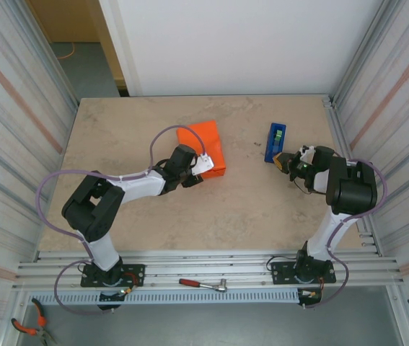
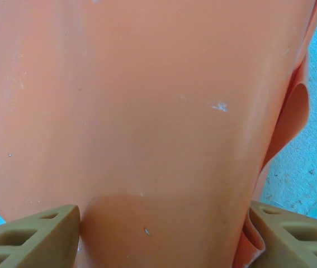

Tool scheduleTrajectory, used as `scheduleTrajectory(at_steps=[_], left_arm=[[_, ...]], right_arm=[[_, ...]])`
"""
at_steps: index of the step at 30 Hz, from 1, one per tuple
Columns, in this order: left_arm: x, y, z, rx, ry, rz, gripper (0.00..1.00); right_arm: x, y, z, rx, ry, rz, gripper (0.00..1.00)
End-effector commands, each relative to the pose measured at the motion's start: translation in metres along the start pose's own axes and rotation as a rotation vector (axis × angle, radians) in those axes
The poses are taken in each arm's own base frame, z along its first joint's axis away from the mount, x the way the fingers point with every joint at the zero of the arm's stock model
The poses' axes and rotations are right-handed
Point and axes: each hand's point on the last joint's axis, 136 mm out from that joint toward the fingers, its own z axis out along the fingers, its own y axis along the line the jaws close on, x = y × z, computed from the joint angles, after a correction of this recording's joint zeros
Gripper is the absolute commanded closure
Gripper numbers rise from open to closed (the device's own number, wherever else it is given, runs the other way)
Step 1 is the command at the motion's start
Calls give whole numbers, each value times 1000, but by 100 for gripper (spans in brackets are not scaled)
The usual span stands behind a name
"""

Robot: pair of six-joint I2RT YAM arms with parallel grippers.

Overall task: Wrap the gift box in paper
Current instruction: Tear off the tape with the cutter.

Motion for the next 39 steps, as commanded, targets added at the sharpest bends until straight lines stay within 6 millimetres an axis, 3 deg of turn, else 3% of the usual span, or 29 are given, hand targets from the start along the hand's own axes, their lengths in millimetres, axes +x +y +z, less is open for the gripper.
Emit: scheduleTrajectory(at_steps=[1,10,24,39], left_arm=[[12,-19,6,63,48,24,27],[12,-20,6,65,51,26,27],[12,-20,6,65,51,29,27],[12,-21,6,66,49,32,28]], right_arm=[[6,-21,-5,47,-2,78,100],[3,-22,-10,15,-14,103,100],[1,1,-16,-119,2,106,100],[3,-25,-1,-118,1,205,100]])
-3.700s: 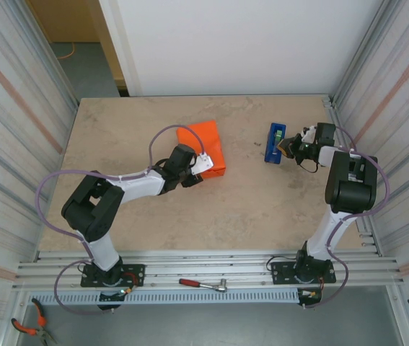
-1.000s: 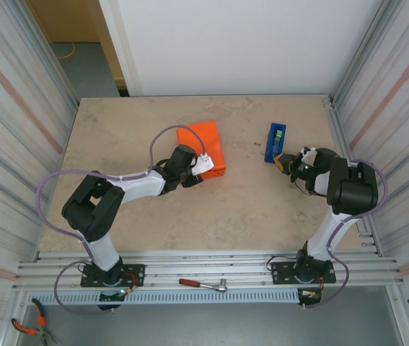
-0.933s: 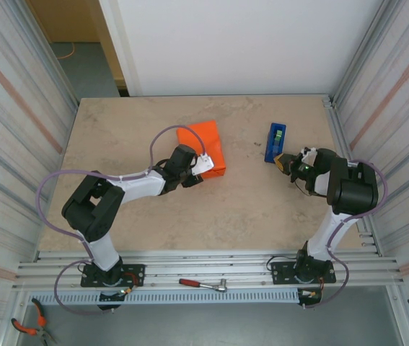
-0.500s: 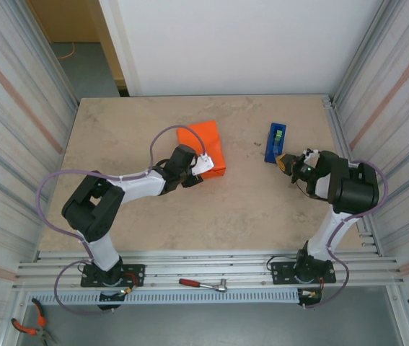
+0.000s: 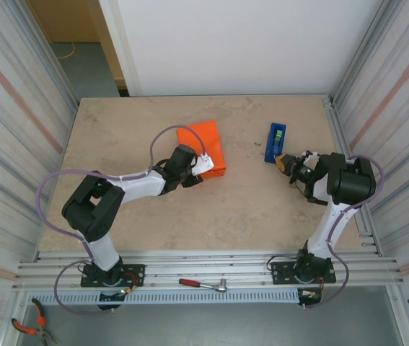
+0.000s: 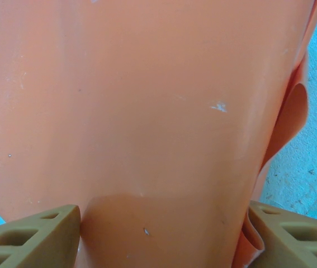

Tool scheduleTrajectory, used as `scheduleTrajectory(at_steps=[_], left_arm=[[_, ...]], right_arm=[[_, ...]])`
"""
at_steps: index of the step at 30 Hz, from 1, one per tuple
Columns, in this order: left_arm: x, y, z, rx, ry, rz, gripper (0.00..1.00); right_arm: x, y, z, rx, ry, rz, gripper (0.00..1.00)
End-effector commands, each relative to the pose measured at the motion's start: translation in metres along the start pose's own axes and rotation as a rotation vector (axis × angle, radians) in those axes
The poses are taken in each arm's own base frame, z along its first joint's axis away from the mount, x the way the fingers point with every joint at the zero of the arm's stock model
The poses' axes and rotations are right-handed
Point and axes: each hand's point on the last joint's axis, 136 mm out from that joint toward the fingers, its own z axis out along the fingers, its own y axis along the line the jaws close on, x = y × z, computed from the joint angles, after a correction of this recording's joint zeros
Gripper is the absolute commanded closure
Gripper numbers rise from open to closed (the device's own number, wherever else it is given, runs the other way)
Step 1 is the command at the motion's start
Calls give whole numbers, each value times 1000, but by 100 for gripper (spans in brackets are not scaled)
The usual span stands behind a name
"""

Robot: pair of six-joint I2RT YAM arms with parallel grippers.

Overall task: Wrap the gift box in paper
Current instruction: Tear off the tape with the cutter.

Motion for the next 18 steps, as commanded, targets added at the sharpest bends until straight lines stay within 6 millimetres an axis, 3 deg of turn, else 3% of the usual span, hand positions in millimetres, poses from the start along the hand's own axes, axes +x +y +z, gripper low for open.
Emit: scheduleTrajectory(at_steps=[1,8,18], left_arm=[[12,-21,6,65,50,31,28],[11,-22,5,66,48,34,28],[11,-23,5,65,48,39,28]], right_arm=[[5,-26,5,48,3,99,100],[15,-38,27,51,19,134,100],[28,-27,35,31,51,126,100]])
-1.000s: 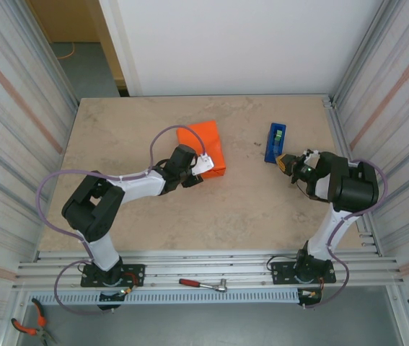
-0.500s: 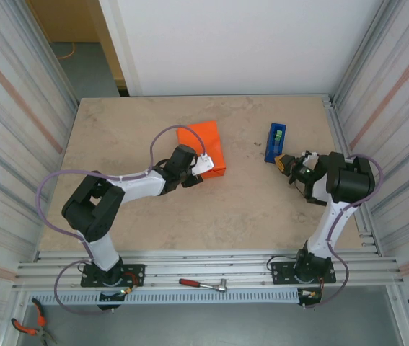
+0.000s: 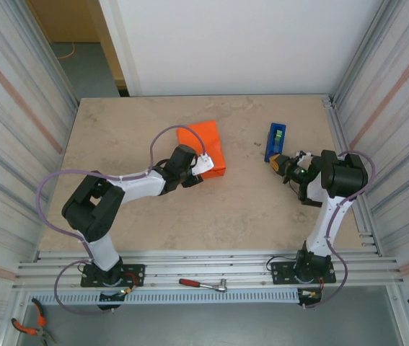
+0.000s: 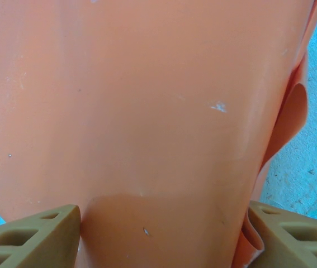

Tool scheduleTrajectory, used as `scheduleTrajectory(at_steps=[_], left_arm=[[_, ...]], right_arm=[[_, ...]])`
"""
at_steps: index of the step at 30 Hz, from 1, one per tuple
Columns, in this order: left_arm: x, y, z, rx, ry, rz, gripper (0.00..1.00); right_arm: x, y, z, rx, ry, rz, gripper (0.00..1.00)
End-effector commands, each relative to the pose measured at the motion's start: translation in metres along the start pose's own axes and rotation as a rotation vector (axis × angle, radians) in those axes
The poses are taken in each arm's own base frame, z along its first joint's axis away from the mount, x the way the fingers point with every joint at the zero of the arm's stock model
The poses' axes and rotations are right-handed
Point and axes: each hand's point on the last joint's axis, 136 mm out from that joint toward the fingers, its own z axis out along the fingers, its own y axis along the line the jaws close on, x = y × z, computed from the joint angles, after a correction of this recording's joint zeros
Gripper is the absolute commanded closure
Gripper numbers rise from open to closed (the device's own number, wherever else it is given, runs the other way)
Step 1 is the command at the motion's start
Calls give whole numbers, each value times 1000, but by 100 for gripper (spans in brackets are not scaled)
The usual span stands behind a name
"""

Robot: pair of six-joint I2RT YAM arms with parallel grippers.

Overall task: Wrap the gift box in paper
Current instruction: Tear off the tape with the cutter.

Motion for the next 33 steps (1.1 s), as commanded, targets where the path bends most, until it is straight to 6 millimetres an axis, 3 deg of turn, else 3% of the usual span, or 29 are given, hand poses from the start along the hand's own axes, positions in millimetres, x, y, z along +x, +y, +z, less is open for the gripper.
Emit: scheduleTrajectory(at_steps=[1,6,20,27,33], left_arm=[[12,-22,5,66,48,36,28],[13,-23,6,66,51,39,28],[12,-23,5,68,48,36,28],[12,-23,5,67,46,35,28],[12,-23,5,65,44,36,28]], right_arm=[[18,-20,14,65,34,108,100],[39,13,23,17,98,53,100],[126,97,49,-89,352,-126,100],[158,115,53,-75,452,-215,90],[163,113,50,-58,468,-221,82]])
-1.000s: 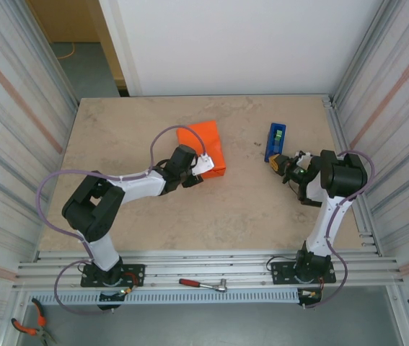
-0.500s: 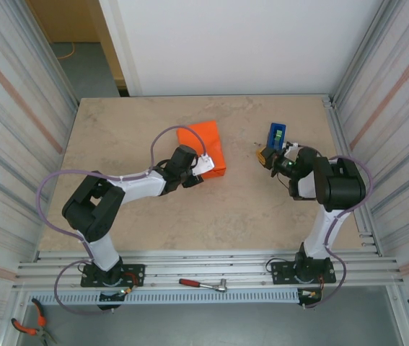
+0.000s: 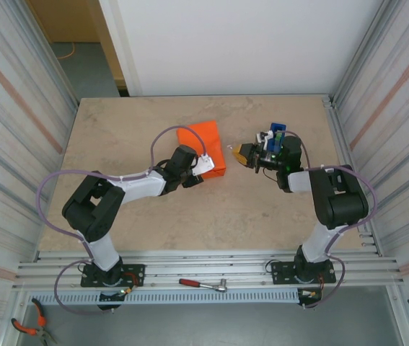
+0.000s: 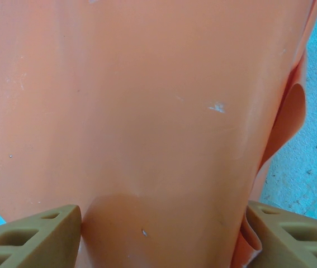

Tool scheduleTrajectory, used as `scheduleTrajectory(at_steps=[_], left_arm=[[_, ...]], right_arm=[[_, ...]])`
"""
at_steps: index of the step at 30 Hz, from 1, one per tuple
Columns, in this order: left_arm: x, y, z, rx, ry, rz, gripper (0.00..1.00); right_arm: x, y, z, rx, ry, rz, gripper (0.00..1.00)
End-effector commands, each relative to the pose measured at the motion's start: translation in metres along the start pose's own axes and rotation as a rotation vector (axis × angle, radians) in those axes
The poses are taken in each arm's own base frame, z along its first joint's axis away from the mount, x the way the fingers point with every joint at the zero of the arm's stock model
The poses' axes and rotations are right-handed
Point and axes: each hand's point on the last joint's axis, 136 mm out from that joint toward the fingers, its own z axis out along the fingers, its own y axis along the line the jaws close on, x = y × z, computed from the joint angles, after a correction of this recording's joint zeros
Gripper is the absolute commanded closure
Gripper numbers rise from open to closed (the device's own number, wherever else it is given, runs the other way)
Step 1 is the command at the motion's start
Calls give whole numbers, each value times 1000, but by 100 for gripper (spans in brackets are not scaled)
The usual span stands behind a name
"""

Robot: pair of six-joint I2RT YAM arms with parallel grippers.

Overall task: Wrap the gift box in paper
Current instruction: Tear off the tape with the cutter, then stick the wrapping paper to the gift box.

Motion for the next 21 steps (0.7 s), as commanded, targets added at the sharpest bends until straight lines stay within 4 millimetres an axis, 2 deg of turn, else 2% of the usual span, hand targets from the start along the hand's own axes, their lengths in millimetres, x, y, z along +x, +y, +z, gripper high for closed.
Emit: scheduleTrajectory(at_steps=[1,8,14,21], left_arm=[[12,-22,5,69,42,28,28],[12,-22,4,68,39,28,28],[11,-22,4,67,38,29,28],[12,-22,3,68,39,28,28]], right_arm=[[6,2,1,10,34,-23,82],[10,-14,5,43,12,11,86],[20,-34,16,91,-15,51,100],[40,-48,36,111,-22,49,100]])
